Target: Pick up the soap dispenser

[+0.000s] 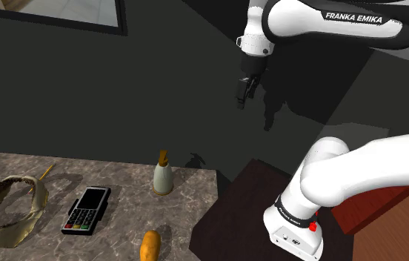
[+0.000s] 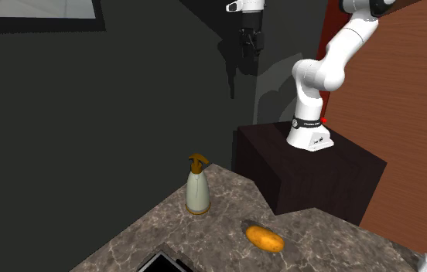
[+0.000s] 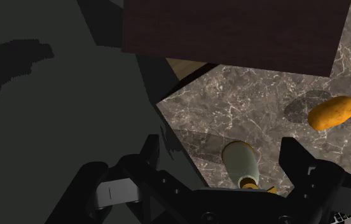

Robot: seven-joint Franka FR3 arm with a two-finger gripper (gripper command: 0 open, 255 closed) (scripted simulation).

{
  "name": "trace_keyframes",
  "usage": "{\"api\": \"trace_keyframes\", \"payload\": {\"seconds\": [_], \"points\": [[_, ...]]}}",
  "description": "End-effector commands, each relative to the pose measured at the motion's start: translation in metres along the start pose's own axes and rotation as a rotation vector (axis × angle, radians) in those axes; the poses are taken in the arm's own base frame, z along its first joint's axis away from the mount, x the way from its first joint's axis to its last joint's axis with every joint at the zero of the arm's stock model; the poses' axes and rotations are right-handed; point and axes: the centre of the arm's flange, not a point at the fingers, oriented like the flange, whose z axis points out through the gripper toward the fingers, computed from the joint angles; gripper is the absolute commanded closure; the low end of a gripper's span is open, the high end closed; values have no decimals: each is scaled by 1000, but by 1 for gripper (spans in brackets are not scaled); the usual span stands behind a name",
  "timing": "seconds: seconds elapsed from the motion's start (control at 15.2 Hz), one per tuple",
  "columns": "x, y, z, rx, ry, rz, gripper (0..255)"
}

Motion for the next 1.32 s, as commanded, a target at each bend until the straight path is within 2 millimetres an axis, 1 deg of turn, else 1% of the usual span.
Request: {"api": "trace_keyframes", "payload": {"seconds": [0.0, 1.25], "points": [[0, 0, 0, 0, 0, 0, 0], [161, -70, 173, 54, 18, 151, 0]]}}
